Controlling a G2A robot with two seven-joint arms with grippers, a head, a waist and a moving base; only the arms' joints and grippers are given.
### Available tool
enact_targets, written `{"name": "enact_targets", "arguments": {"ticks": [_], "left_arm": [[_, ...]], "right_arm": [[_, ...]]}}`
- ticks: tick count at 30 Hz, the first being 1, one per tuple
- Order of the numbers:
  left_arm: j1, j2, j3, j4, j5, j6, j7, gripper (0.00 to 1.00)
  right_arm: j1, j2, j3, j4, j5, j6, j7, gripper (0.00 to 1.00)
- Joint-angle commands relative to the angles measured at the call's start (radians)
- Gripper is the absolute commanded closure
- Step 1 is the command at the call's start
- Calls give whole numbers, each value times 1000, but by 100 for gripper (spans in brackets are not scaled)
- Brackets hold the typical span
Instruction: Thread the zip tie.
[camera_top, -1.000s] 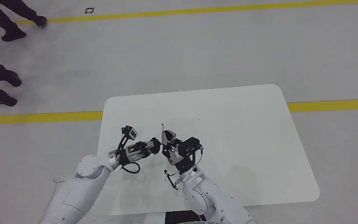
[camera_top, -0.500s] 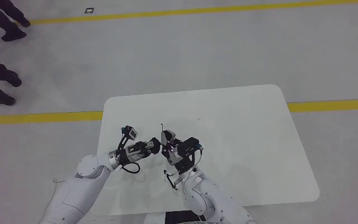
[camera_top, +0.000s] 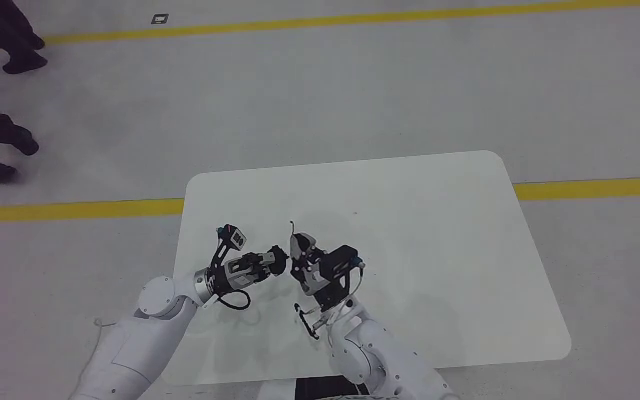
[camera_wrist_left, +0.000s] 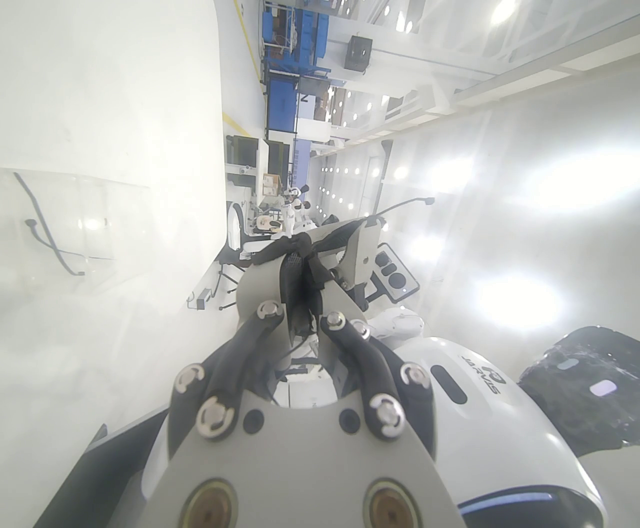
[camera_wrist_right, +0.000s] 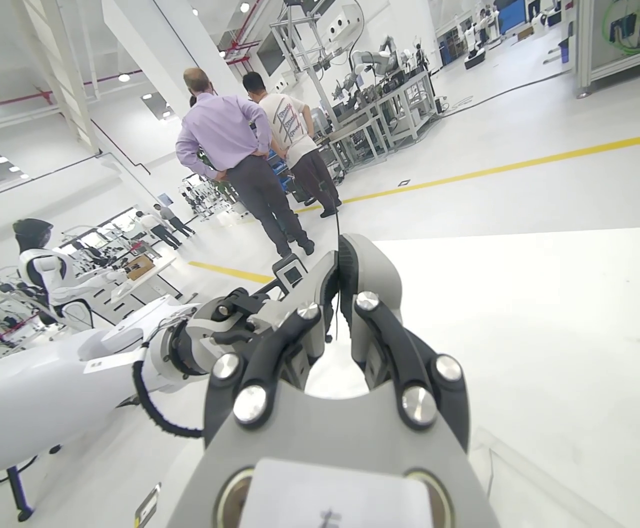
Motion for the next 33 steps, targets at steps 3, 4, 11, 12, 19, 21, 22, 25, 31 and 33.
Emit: {"name": "enact_targets", "arguments": {"ticks": [3, 4, 11, 12, 19, 21, 22, 25, 31, 33], "left_arm": [[0, 0, 0, 0, 0, 0, 0, 100], [0, 0, 0, 0, 0, 0, 0, 100], [0, -2, 9, -13, 29, 6, 50, 100], [2, -3, 9, -15, 35, 2, 70, 100], [22, -7, 6, -42, 82, 0, 150, 100], [26, -8, 5, -46, 84, 0, 154, 100], [28, -9, 5, -48, 86, 0, 156, 100], [31, -11, 6, -49, 83, 0, 159, 100], [29, -14, 6, -43, 76, 0, 159, 100], [29, -14, 6, -43, 76, 0, 159, 100]], "right_arm": [[-7, 1, 4, -11, 1, -13, -29, 100], [-7, 1, 4, -11, 1, -13, -29, 100], [-4, 2, 6, -10, -14, -4, -26, 100], [-3, 3, 8, -7, -49, 19, -23, 100], [3, 2, -12, 6, -171, 115, -27, 100], [8, 1, -16, 11, -171, 121, -32, 100], [12, 0, -19, 16, -168, 123, -35, 100], [20, -2, -24, 30, -164, 128, -43, 100], [30, -3, -34, 47, -181, 138, -55, 100], [30, -3, -34, 47, -181, 138, -55, 100]]}}
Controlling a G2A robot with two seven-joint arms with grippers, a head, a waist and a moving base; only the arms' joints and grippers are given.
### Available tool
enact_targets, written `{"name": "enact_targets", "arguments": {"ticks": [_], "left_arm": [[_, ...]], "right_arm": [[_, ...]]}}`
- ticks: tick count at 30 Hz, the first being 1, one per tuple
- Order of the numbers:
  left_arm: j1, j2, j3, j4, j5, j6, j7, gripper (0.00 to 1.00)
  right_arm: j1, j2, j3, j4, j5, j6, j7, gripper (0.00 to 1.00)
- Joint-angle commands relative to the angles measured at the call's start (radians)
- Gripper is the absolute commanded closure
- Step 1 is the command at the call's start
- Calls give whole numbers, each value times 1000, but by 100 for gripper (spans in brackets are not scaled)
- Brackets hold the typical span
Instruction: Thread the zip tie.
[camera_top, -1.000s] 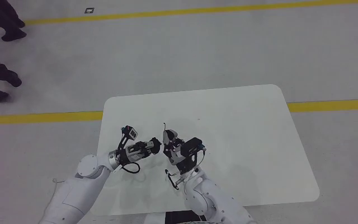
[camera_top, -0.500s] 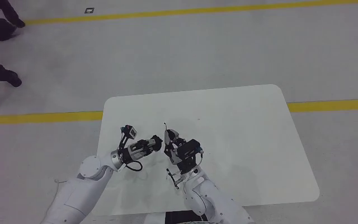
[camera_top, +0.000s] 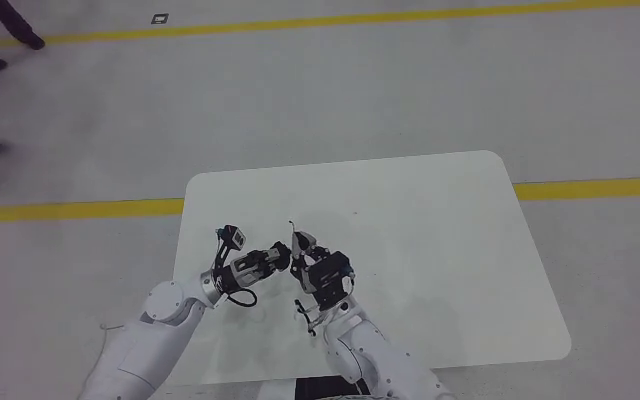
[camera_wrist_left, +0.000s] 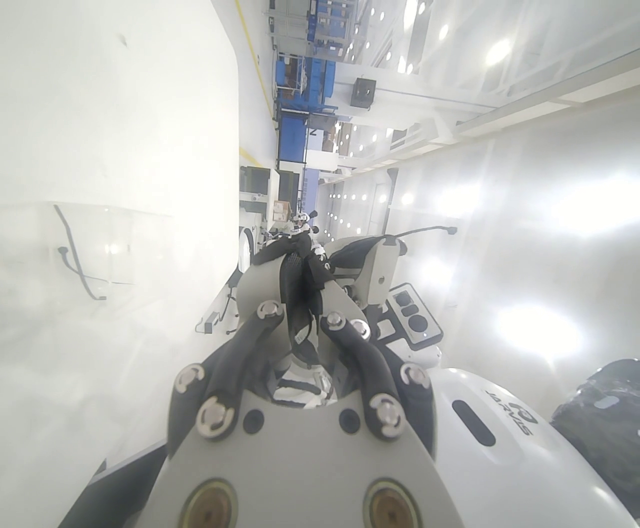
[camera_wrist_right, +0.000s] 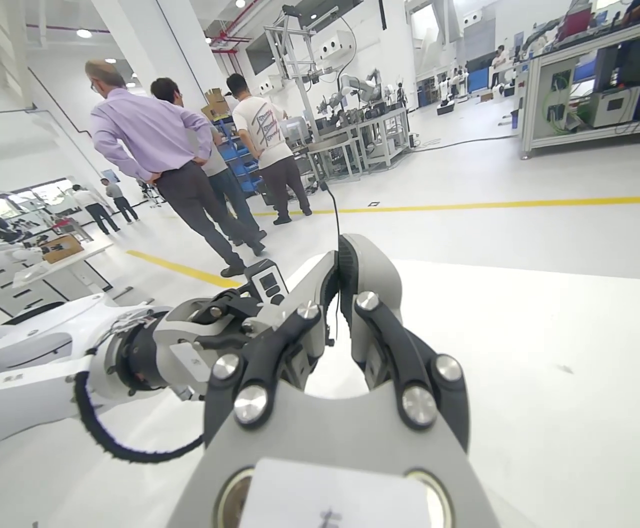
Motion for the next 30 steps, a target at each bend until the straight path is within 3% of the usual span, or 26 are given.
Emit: {"name": "enact_targets", "arguments": {"ticks": [1, 30], "left_arm": [[0, 0, 0, 0, 0, 0, 0, 100], [0, 0, 0, 0, 0, 0, 0, 100]], "right_arm": [[0, 0, 0, 0, 1, 0, 0, 100], [10, -11, 2, 14, 6, -19, 33, 100]]}}
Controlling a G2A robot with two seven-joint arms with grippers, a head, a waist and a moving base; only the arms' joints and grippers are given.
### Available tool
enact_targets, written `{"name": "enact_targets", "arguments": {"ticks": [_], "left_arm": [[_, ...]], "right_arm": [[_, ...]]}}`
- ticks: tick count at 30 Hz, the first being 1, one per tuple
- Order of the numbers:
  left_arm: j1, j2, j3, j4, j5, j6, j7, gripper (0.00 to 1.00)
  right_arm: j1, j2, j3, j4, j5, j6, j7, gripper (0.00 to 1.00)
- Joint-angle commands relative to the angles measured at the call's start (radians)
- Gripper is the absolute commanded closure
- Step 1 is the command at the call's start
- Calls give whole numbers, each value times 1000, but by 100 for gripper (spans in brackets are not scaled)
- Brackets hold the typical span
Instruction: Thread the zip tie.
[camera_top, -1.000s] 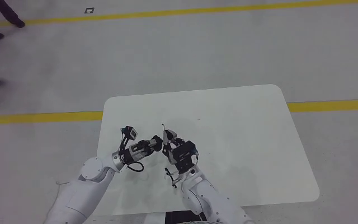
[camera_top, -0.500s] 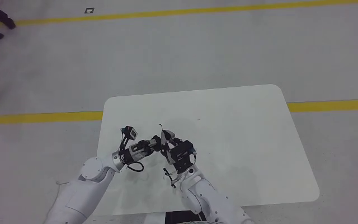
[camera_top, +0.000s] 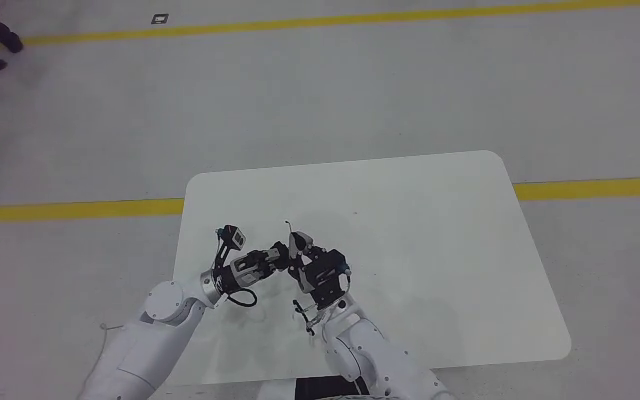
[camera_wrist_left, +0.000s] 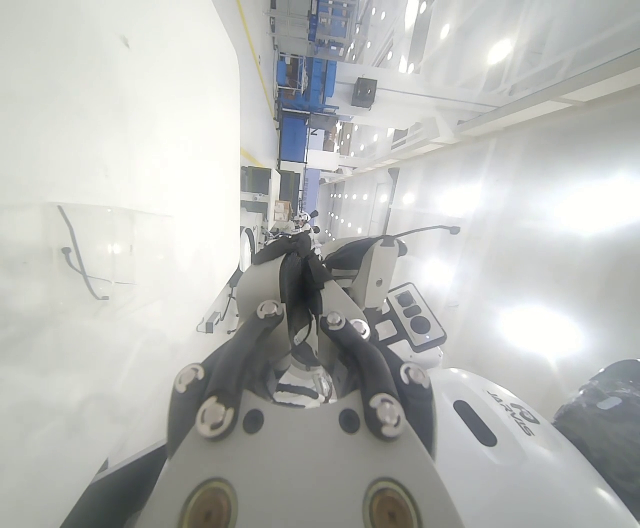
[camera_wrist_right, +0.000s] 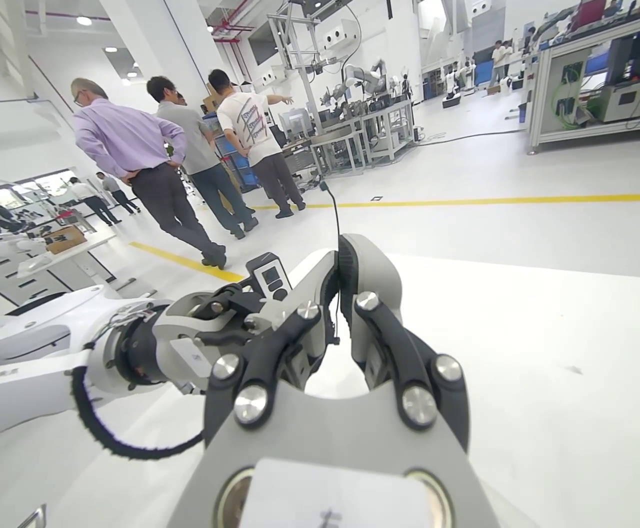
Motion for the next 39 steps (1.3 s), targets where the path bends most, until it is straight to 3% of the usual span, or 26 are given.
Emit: {"name": "enact_targets", "arguments": {"ticks": [1, 39], "left_arm": [[0, 0, 0, 0, 0, 0, 0, 100], [0, 0, 0, 0, 0, 0, 0, 100]], "right_arm": [[0, 0, 1, 0, -1, -1, 1, 100], [-1, -5, 5, 4, -4, -11, 5, 100]]}}
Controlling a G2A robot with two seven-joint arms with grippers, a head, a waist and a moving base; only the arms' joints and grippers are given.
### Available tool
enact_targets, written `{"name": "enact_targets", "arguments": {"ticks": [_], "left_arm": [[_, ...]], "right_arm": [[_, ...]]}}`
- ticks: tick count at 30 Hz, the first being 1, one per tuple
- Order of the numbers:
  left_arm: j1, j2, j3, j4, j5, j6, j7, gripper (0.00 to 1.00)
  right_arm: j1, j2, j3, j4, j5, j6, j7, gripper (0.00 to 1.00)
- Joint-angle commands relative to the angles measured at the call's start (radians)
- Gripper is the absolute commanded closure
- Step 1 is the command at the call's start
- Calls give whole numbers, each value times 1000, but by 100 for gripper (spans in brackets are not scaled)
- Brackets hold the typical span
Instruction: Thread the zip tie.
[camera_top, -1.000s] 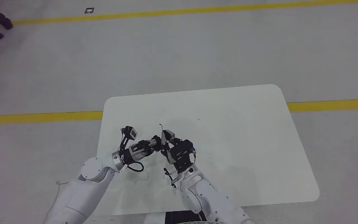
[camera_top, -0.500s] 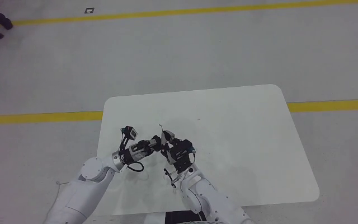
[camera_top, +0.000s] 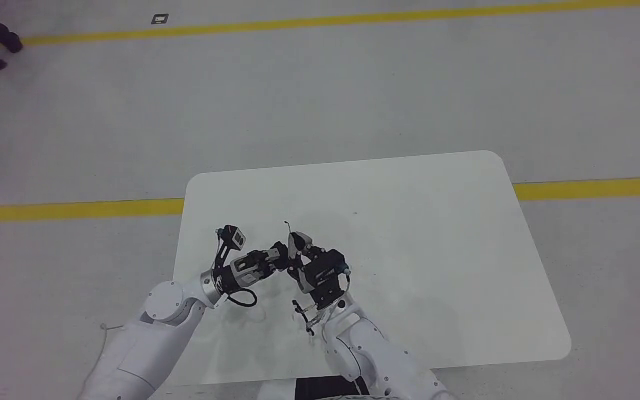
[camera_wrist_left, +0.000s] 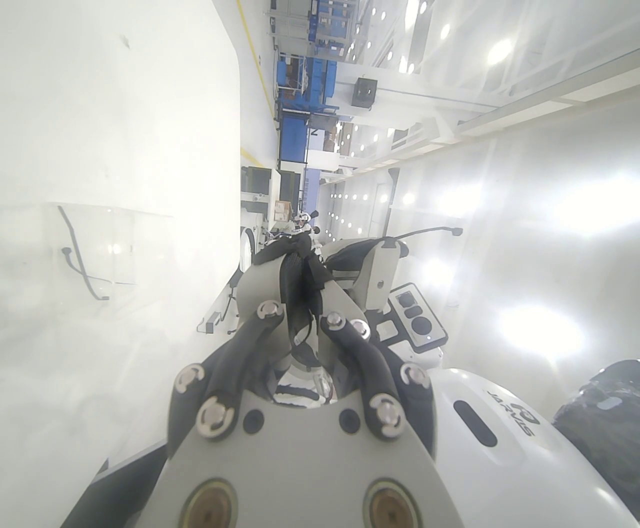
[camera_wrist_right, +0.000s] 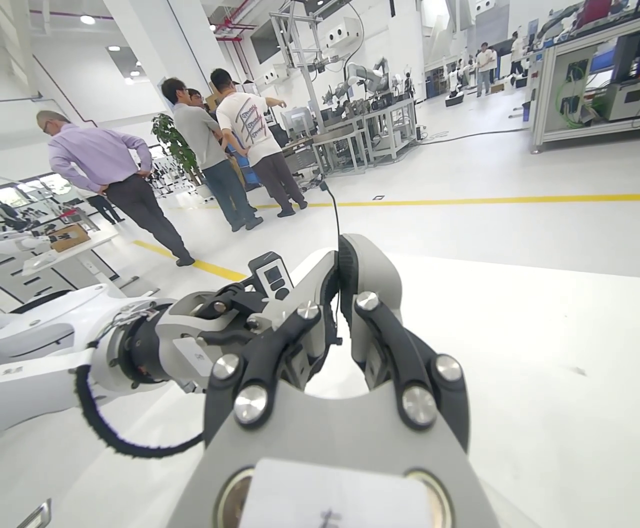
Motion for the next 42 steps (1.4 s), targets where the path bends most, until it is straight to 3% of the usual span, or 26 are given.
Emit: {"name": "enact_targets", "arguments": {"ticks": [1, 42], "left_arm": [[0, 0, 0, 0, 0, 0, 0, 100], [0, 0, 0, 0, 0, 0, 0, 100]], "right_arm": [[1, -1, 0, 3, 0, 1, 0, 100], [-19, 18, 3, 0, -5, 45, 15, 100]]}}
